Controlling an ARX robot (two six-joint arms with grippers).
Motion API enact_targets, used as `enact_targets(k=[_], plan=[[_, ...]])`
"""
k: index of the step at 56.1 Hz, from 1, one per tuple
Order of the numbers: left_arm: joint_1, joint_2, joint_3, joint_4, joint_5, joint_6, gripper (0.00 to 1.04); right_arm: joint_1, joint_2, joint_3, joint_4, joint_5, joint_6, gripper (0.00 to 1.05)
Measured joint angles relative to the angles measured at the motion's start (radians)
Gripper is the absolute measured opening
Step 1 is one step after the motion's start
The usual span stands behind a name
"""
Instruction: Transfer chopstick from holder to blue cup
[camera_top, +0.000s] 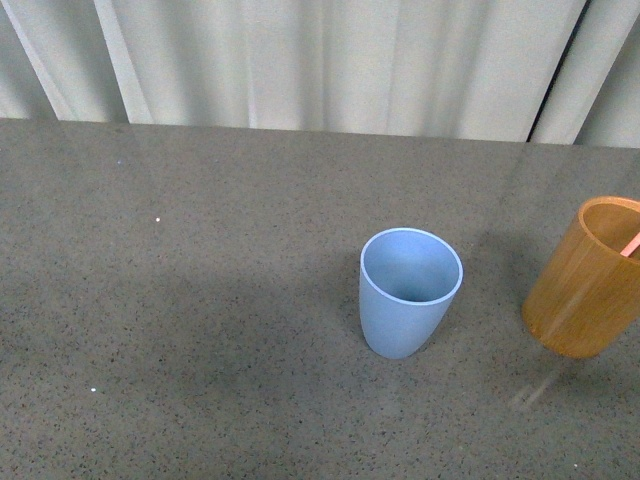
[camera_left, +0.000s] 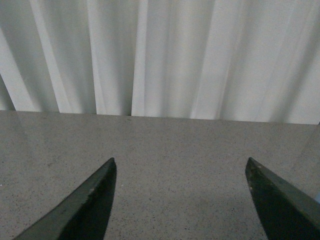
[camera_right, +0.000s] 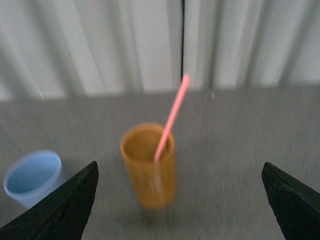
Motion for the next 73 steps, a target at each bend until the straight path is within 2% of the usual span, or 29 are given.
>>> enact_targets(k=[5,8,9,15,20,26,48,73], plan=[[0.000,0.000,0.000,0.000,0.000,0.000,0.93,-0.077,0.199,0.001,0.128,-0.103,0.006,0.95],[0.000,0.000,0.000,0.000,0.000,0.000,0.99,-0.126,0.327,0.004,0.240,-0.129,-0.003,0.95],[0.000,0.000,0.000,0.000,0.000,0.001,0.99,-0.137,0.355,0.006,0.251,-0.132,-0.003,0.95],[0.000,0.000,0.000,0.000,-0.002,0.000,0.98,-0.225,0.754,0.047,0.601,-0.242,-0.019,0.95],[0.000,0.000,0.000,0.000,0.000,0.001,0.98,-0.219,0.997,0.073,0.804,-0.296,-0.023,0.95],[0.000,0.000,0.000,0.000,-0.001,0.001,0.98,-0.199,1.145,0.102,0.926,-0.296,-0.026,0.95],[0.000,0.000,0.000,0.000,-0.001,0.000,0.98,-0.141,1.404,0.217,1.121,-0.242,-0.037,0.95],[0.000,0.000,0.000,0.000,-0.001,0.001,0.98,-0.075,1.553,0.419,1.121,-0.197,-0.029,0.95]])
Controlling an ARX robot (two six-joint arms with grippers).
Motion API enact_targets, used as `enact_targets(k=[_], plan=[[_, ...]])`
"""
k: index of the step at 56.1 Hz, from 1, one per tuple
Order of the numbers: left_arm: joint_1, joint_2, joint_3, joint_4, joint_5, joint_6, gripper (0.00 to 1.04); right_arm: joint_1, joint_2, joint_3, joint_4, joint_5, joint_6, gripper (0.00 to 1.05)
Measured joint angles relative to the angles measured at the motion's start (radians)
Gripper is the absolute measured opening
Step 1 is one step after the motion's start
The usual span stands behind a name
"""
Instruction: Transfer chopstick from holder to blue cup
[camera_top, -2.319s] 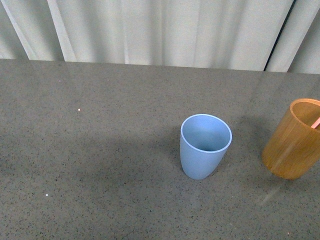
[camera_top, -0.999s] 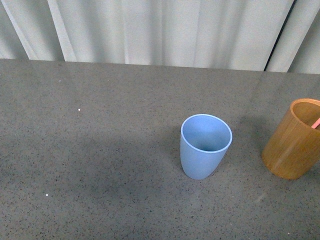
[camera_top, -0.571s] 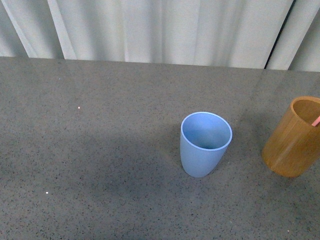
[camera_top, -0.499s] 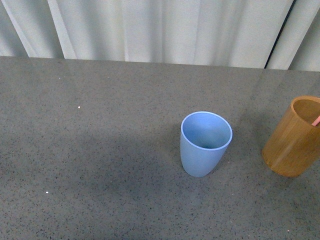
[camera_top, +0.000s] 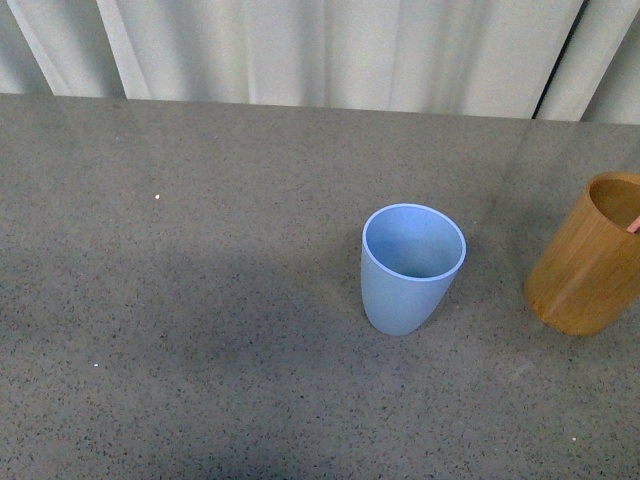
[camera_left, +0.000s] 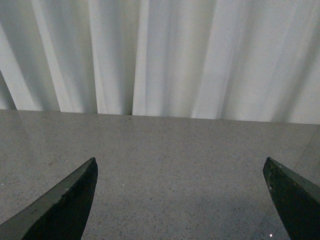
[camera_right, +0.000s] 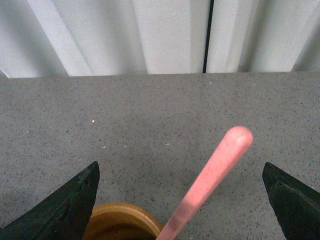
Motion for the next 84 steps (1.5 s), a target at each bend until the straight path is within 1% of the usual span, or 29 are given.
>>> enact_targets(k=[25,29,31,34,37,41,46,49,50,51,53,75,84], plan=[[0.000,0.000,0.000,0.000,0.000,0.000,0.98,0.061,0.108,0.053,0.061,0.036,0.028,0.94],[0.000,0.000,0.000,0.000,0.000,0.000,0.98,0.068,0.113,0.053,0.068,0.041,0.030,0.85],[0.000,0.000,0.000,0.000,0.000,0.000,0.98,0.071,0.114,0.053,0.073,0.042,0.034,0.77],[0.000,0.000,0.000,0.000,0.000,0.000,0.98,0.074,0.114,0.053,0.077,0.043,0.038,0.70],[0.000,0.000,0.000,0.000,0.000,0.000,0.98,0.077,0.114,0.053,0.082,0.043,0.042,0.60],[0.000,0.000,0.000,0.000,0.000,0.000,0.98,0.077,0.114,0.053,0.089,0.043,0.047,0.49],[0.000,0.000,0.000,0.000,0.000,0.000,0.98,0.076,0.099,0.039,0.099,0.047,0.050,0.26],[0.000,0.000,0.000,0.000,0.000,0.000,0.98,0.074,0.081,0.027,0.099,0.047,0.051,0.15],[0.000,0.000,0.000,0.000,0.000,0.000,0.98,0.072,0.071,0.021,0.099,0.043,0.053,0.10],[0.000,0.000,0.000,0.000,0.000,0.000,0.98,0.070,0.063,0.018,0.099,0.043,0.056,0.07],[0.000,0.000,0.000,0.000,0.000,0.000,0.98,0.069,0.052,0.011,0.099,0.043,0.057,0.04],[0.000,0.000,0.000,0.000,0.000,0.000,0.98,0.064,-0.034,-0.037,0.086,0.028,0.056,0.03],[0.000,0.000,0.000,0.000,0.000,0.000,0.98,0.092,-0.116,-0.071,0.103,0.042,0.021,0.03]])
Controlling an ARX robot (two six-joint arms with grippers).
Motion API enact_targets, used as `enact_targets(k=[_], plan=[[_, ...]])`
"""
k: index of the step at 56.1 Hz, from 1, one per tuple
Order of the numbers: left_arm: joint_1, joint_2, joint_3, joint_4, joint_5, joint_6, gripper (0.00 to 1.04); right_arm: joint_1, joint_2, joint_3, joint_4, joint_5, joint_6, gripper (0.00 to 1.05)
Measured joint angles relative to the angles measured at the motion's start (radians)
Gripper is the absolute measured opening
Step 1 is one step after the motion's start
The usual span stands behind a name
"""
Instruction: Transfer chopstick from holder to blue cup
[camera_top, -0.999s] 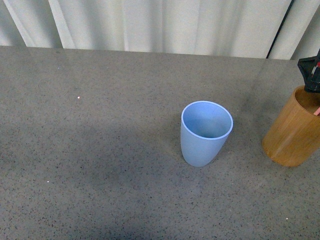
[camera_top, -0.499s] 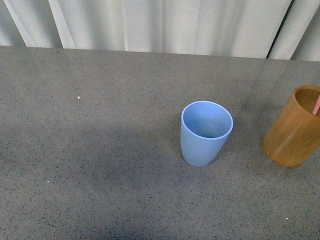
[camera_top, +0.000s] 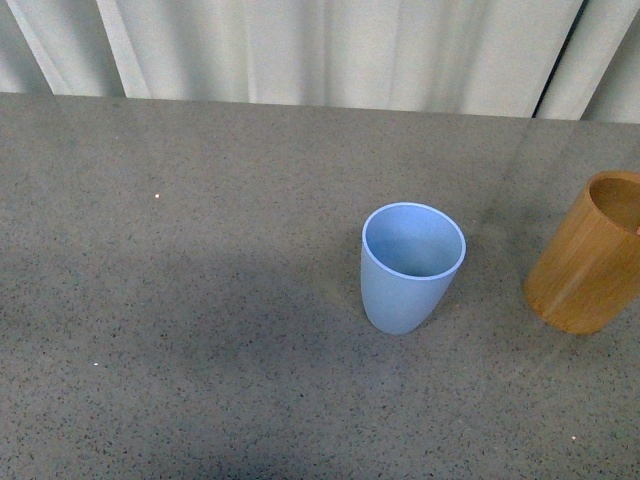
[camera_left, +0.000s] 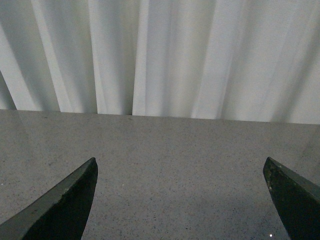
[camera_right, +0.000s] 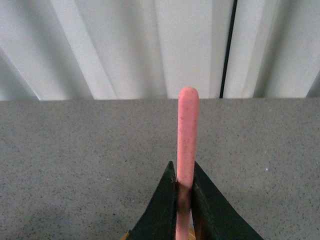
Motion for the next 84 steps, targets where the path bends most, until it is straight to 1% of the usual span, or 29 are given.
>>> enact_targets(k=[11,20,24,28,35,41,46,59,84], plan=[[0.000,0.000,0.000,0.000,0.000,0.000,0.98,0.064,-0.133,-0.003,0.050,0.056,-0.121,0.03],[0.000,0.000,0.000,0.000,0.000,0.000,0.98,0.137,-0.240,0.052,0.003,0.096,-0.147,0.03],[0.000,0.000,0.000,0.000,0.000,0.000,0.98,0.202,-0.302,0.099,-0.047,0.119,-0.141,0.03],[0.000,0.000,0.000,0.000,0.000,0.000,0.98,0.285,-0.337,0.133,-0.095,0.135,-0.110,0.03],[0.000,0.000,0.000,0.000,0.000,0.000,0.98,0.388,-0.336,0.146,-0.165,0.160,-0.043,0.03],[0.000,0.000,0.000,0.000,0.000,0.000,0.98,0.459,-0.308,0.146,-0.179,0.180,-0.003,0.03],[0.000,0.000,0.000,0.000,0.000,0.000,0.98,0.500,-0.276,0.138,-0.159,0.190,0.008,0.03],[0.000,0.000,0.000,0.000,0.000,0.000,0.98,0.531,-0.178,0.133,-0.134,0.196,0.011,0.03],[0.000,0.000,0.000,0.000,0.000,0.000,0.98,0.531,-0.039,0.143,-0.067,0.190,-0.011,0.03]])
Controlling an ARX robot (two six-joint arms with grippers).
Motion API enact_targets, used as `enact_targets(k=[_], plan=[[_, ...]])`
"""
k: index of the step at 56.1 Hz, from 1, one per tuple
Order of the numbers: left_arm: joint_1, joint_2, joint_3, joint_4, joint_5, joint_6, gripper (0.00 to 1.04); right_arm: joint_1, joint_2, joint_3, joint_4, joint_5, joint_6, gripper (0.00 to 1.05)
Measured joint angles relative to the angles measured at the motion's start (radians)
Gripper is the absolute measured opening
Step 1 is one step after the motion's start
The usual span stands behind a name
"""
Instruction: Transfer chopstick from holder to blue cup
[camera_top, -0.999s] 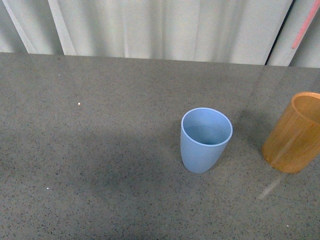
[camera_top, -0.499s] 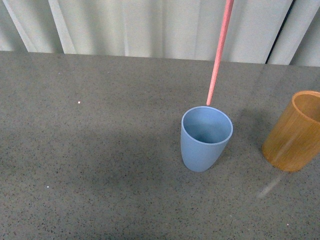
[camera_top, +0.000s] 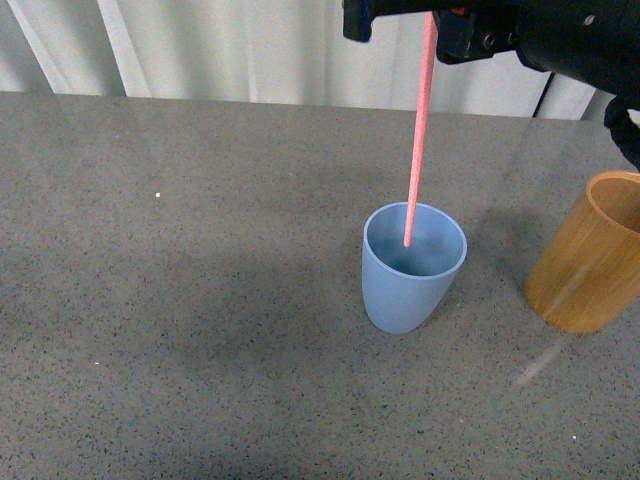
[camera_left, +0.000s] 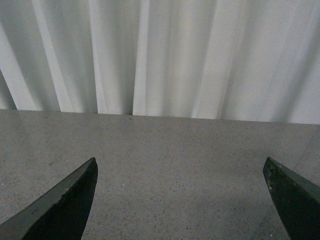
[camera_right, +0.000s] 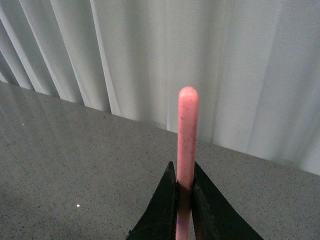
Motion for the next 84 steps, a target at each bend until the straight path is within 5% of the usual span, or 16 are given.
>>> enact_targets(k=[32,60,64,74,81,84], plan=[[0.000,0.000,0.000,0.000,0.000,0.000,0.98,-0.005,0.173,0.000,0.098,0.017,-0.010,0.03],[0.000,0.000,0.000,0.000,0.000,0.000,0.98,-0.009,0.007,-0.046,-0.006,0.047,0.058,0.83],[0.000,0.000,0.000,0.000,0.000,0.000,0.98,-0.019,-0.072,-0.062,-0.063,0.067,0.062,0.96],[0.000,0.000,0.000,0.000,0.000,0.000,0.98,-0.100,-0.334,-0.111,-0.286,0.188,0.092,0.95],[0.000,0.000,0.000,0.000,0.000,0.000,0.98,-0.214,-0.775,-0.191,-0.802,0.422,0.158,0.95],[0.000,0.000,0.000,0.000,0.001,0.000,0.98,-0.195,-0.956,-0.246,-0.983,0.427,0.171,0.95]])
